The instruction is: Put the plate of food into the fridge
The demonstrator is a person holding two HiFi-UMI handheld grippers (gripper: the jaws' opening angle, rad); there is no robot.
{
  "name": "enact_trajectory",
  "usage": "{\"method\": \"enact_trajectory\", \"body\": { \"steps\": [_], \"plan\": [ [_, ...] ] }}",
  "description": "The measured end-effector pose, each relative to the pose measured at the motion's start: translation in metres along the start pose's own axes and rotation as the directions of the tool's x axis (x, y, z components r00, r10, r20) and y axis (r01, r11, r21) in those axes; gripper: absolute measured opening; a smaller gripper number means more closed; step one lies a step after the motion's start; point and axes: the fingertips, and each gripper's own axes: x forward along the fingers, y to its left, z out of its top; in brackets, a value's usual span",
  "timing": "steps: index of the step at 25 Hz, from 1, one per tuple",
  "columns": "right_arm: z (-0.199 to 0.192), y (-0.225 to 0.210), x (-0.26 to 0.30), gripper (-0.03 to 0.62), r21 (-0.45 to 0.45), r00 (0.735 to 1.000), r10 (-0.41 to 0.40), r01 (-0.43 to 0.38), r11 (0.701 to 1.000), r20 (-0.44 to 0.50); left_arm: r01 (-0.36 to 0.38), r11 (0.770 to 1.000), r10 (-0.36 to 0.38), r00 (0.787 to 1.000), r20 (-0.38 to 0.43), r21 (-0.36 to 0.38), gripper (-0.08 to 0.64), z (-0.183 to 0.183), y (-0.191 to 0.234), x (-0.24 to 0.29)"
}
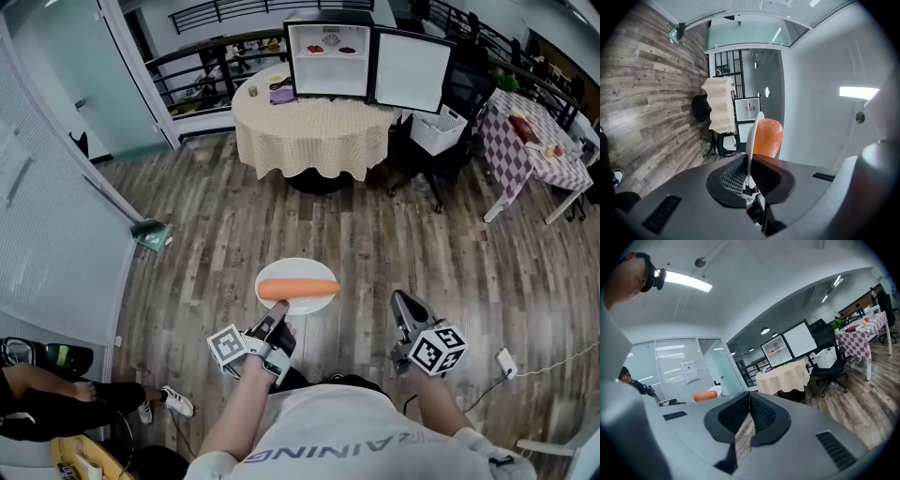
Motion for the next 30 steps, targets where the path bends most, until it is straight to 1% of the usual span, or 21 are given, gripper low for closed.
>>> {"method": "enact_trajectory", "body": {
  "steps": [5,9,16,21,25,30],
  "plan": [
    [-0.004,-0.011,0.013,0.023,0.049,1.0,0.013,-0.013,0.999,0.008,-0.005,1.0,0.005,1.0,0.02,-0.017,0.023,0.009,0.004,0.012],
    [0.005,-0.016,0.033,0.023,0.046,1.0,0.015,-0.015,0.999,0.008,-0.008,1.0,0.008,1.0,0.011,-0.029,0.023,0.022,0.008,0.035],
    [0.034,-0.04,0.074,0.023,0.026,0.999,-0.044,0.043,0.999,0.023,0.009,0.999,-0.011,0.999,-0.039,-0.047,0.025,0.056,0.016,0.095],
    [0.058,-0.04,0.128,0.023,0.013,0.998,-0.061,0.061,0.998,0.026,0.019,0.998,-0.023,0.997,-0.075,-0.056,0.025,0.097,0.012,0.133],
    [0.072,-0.033,0.182,0.023,0.006,0.998,-0.055,0.055,0.998,0.014,0.018,0.998,-0.022,0.997,-0.077,-0.059,0.025,0.141,0.011,0.154],
    [0.078,-0.02,0.253,0.023,-0.02,0.999,-0.036,0.036,0.999,-0.012,0.011,0.998,-0.015,0.997,-0.073,-0.057,0.025,0.197,0.017,0.169]
  ]
}}
